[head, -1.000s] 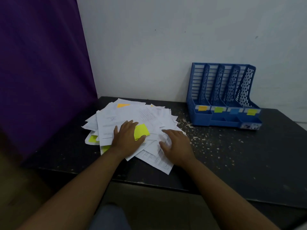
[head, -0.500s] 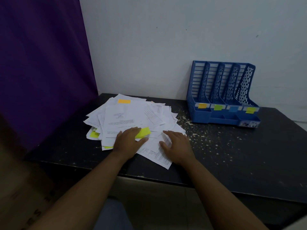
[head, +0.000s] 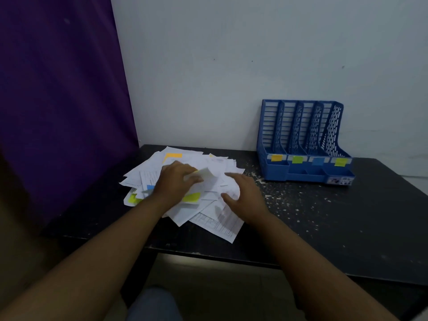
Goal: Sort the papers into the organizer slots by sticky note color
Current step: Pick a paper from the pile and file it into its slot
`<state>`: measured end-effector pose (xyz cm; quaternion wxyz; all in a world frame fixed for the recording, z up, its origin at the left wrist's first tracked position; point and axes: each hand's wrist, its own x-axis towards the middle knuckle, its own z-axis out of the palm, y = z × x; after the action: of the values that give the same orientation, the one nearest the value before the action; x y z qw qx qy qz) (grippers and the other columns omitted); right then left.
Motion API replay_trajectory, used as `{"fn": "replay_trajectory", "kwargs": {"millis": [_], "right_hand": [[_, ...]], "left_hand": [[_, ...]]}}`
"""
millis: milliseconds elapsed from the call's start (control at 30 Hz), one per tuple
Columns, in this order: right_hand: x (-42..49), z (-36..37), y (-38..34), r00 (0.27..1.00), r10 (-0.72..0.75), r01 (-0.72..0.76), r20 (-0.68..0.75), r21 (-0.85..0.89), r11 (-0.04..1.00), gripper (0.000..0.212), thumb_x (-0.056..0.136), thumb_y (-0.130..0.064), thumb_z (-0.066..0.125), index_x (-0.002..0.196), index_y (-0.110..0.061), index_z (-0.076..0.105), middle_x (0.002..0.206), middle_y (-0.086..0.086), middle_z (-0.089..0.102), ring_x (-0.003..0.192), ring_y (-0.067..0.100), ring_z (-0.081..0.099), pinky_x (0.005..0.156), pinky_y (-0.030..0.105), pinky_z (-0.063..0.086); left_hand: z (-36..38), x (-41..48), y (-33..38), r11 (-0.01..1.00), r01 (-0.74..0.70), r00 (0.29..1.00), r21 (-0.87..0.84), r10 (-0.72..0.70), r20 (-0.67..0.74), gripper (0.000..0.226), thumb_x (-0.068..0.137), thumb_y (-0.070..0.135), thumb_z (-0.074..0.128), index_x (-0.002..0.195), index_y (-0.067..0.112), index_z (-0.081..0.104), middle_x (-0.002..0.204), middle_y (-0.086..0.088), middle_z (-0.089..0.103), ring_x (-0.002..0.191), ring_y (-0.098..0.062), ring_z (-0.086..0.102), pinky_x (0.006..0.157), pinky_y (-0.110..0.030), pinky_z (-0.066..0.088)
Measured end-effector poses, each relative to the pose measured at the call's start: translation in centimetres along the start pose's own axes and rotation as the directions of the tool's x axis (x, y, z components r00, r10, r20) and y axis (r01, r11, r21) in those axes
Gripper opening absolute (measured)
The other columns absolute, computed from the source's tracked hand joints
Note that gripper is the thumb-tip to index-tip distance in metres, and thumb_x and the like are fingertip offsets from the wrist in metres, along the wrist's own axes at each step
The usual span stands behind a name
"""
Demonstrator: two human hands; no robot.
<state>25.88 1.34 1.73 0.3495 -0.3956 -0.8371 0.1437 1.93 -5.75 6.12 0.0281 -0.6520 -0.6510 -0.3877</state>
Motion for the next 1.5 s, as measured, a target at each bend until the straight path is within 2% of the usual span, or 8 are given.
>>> {"fn": "replay_trajectory", "kwargs": {"millis": [167, 333, 633, 867, 1033, 1200, 1333, 1500], "right_hand": [[3.6, -3.5, -2.4, 0.996, -0.042, 0.051, -0.078, 0.116, 0.992, 0.072, 0.086, -0.041, 0.082, 0.15, -0.035, 0.051, 0.145, -0.009, 0.059, 0.131, 0.011, 0.05, 0.109, 0.032, 0.043], [5.3, -6.1, -3.3, 0.993, -0.023, 0.044, -0.12, 0.176, 0.983, 0.021, 0.094, -0.035, 0.078, 0.113, -0.029, 0.082, 0.106, -0.018, 0.078, 0.093, -0.01, 0.068, 0.093, 0.032, 0.06], [4.7, -8.0, -4.4, 0.91, 0.12, 0.002, -0.396, 0.294, 0.956, 0.01, 0.096, -0.028, 0.074, 0.098, -0.028, 0.084, 0.08, -0.023, 0.074, 0.077, -0.005, 0.071, 0.075, 0.029, 0.062], [3.2, -6.7, -6.5, 0.961, -0.059, 0.182, -0.269, 0.457, 0.871, 0.018, 0.098, -0.02, 0.073, 0.114, -0.023, 0.082, 0.103, -0.013, 0.08, 0.095, 0.003, 0.075, 0.085, 0.038, 0.063], [2.7, -4.6, -6.7, 0.988, -0.126, 0.152, -0.085, 0.55, 0.821, 0.034, 0.102, -0.017, 0.067, 0.133, -0.029, 0.072, 0.129, -0.015, 0.073, 0.125, 0.008, 0.066, 0.103, 0.051, 0.055], [2.6, -5.1, -6.5, 0.992, -0.072, 0.116, -0.101, 0.553, 0.825, 0.029, 0.101, -0.016, 0.067, 0.121, -0.034, 0.077, 0.127, -0.021, 0.072, 0.123, 0.002, 0.063, 0.101, 0.048, 0.057], [3.3, -7.5, -4.9, 0.969, 0.092, 0.033, -0.228, 0.491, 0.87, 0.037, 0.098, -0.024, 0.071, 0.132, -0.04, 0.068, 0.12, -0.026, 0.065, 0.11, 0.0, 0.06, 0.094, 0.034, 0.057], [4.0, -10.6, -2.7, 0.947, 0.311, -0.181, -0.085, 0.658, 0.731, 0.063, 0.097, -0.034, 0.074, 0.153, -0.027, 0.045, 0.137, -0.015, 0.059, 0.119, 0.003, 0.061, 0.088, 0.025, 0.056]], "left_hand": [[-2.8, 4.6, 2.2, 0.987, -0.158, 0.987, -0.011, 0.158, -0.028, 0.033, 0.078, 0.056, 0.075, 0.086, 0.025, 0.08, 0.075, 0.024, 0.062, 0.087, -0.014, 0.057, 0.09, -0.048, 0.048], [-4.3, 6.7, 3.9, 0.965, -0.262, 0.962, 0.03, 0.264, -0.077, 0.032, 0.083, 0.055, 0.072, 0.094, 0.027, 0.081, 0.093, 0.023, 0.068, 0.099, -0.01, 0.054, 0.096, -0.051, 0.043], [-2.5, 2.8, 8.4, 0.996, -0.05, 0.846, -0.067, 0.007, -0.533, 0.05, 0.087, 0.05, 0.078, 0.127, 0.027, 0.061, 0.132, 0.001, 0.047, 0.124, -0.021, 0.047, 0.105, -0.043, 0.044], [1.2, 0.3, 12.6, 0.66, 0.21, 0.943, -0.721, -0.331, -0.028, 0.082, 0.086, 0.074, 0.064, 0.156, 0.038, 0.04, 0.151, 0.012, 0.052, 0.133, -0.009, 0.055, 0.104, -0.031, 0.05], [0.6, 1.6, 13.0, 0.629, 0.261, 0.902, -0.732, -0.429, -0.048, 0.035, 0.098, 0.051, 0.068, 0.124, 0.027, 0.068, 0.113, 0.007, 0.075, 0.108, -0.014, 0.07, 0.093, -0.033, 0.055], [-0.6, 2.6, 11.0, 0.718, 0.297, 0.862, -0.629, -0.485, -0.146, 0.029, 0.11, 0.032, 0.052, 0.109, 0.009, 0.07, 0.097, -0.003, 0.071, 0.096, -0.025, 0.065, 0.069, -0.028, 0.044], [-2.7, 3.5, 9.8, 0.771, 0.185, 0.93, -0.61, -0.338, -0.145, 0.026, 0.112, 0.028, 0.051, 0.118, 0.014, 0.072, 0.113, 0.003, 0.073, 0.102, -0.015, 0.065, 0.075, -0.012, 0.046], [-4.4, 5.1, 9.4, 0.741, 0.209, 0.968, -0.638, -0.251, 0.026, 0.025, 0.111, 0.038, 0.052, 0.118, 0.027, 0.073, 0.117, 0.011, 0.076, 0.11, -0.013, 0.071, 0.096, -0.031, 0.054]]}}
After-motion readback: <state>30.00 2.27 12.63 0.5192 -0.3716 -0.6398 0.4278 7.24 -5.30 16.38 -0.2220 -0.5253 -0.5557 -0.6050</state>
